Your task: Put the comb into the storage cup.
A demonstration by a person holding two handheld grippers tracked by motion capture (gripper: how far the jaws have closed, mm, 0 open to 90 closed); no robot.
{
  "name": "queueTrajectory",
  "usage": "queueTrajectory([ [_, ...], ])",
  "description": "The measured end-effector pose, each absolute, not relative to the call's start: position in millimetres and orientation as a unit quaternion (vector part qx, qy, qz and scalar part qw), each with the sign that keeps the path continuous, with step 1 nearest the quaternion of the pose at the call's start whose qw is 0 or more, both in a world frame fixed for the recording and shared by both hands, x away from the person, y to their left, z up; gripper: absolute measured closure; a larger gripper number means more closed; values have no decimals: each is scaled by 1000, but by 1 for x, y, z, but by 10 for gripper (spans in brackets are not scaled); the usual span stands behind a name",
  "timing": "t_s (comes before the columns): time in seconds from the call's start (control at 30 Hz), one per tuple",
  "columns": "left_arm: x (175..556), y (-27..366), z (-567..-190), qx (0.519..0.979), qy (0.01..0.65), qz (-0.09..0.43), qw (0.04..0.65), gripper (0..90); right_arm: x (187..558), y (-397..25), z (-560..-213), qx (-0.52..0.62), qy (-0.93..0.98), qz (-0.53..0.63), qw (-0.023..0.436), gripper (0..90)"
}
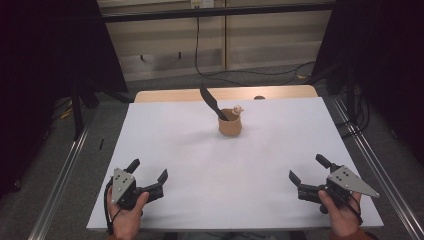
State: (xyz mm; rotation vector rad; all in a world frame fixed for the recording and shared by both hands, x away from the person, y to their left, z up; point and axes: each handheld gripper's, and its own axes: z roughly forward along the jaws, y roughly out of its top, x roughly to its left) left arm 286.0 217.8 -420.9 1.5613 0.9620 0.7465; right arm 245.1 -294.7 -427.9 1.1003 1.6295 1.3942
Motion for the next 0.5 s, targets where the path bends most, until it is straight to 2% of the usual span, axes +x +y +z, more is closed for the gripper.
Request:
queueTrajectory([
  [0.23,279,221,-424,655,411,331,541,27,245,-294,-428,425,633,542,354,0],
  [0.33,283,218,-426,665,406,319,540,27,246,-294,-429,425,632,543,353,0],
  [0.5,282,219,-422,655,409,305,557,22,248,-295,-429,426,633,541,353,0],
])
